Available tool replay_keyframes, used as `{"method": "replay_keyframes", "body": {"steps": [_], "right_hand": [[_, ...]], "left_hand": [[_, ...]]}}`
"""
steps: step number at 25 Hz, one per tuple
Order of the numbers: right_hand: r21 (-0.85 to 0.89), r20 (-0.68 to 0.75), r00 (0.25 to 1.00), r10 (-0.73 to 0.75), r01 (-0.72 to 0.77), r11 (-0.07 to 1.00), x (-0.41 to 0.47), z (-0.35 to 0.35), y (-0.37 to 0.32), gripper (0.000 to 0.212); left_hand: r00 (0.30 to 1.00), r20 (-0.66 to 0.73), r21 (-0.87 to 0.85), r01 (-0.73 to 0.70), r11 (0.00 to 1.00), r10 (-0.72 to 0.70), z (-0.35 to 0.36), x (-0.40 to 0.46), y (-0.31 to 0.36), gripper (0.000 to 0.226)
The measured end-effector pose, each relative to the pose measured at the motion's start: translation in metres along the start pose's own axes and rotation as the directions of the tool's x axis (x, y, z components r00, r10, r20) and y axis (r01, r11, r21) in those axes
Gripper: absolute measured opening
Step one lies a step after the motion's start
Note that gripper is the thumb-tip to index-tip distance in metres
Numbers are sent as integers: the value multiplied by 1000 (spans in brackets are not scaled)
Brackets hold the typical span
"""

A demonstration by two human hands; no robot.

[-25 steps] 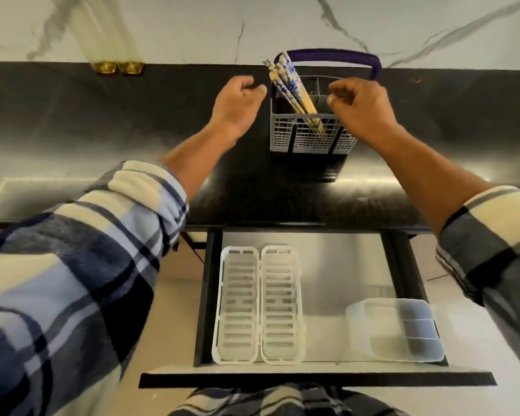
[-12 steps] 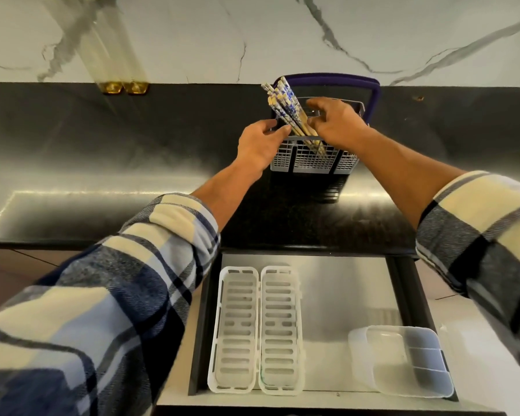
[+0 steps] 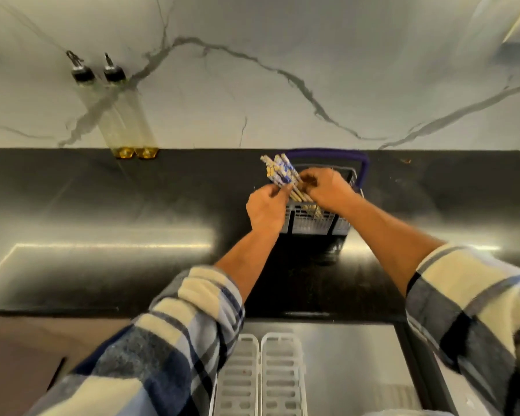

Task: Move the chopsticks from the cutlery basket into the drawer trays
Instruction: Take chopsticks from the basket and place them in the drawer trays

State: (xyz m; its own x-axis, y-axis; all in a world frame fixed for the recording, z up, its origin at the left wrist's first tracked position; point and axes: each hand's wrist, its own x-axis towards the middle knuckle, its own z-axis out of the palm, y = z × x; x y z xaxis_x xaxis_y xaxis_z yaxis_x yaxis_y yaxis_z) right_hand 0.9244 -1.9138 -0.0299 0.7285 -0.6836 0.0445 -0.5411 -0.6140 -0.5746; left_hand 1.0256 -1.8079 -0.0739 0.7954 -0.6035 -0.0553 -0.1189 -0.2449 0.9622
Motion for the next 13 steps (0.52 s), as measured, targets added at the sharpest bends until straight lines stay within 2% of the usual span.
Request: {"method": "replay_keyframes", "body": {"steps": [6, 9, 13], "right_hand": [[-17, 93, 995, 26, -24, 1000, 8, -2, 6, 19], [-8, 72, 997, 20, -20, 1000, 10, -7, 6, 19], [27, 89, 995, 47, -49, 998, 6, -10, 4, 12]], "left_hand": [[1000, -1, 25, 22, 999, -22, 2, 6, -9, 32], [998, -54, 64, -21, 998, 24, 0, 2, -1, 33], [995, -77, 36, -57, 998, 59, -3, -10, 14, 18]]}}
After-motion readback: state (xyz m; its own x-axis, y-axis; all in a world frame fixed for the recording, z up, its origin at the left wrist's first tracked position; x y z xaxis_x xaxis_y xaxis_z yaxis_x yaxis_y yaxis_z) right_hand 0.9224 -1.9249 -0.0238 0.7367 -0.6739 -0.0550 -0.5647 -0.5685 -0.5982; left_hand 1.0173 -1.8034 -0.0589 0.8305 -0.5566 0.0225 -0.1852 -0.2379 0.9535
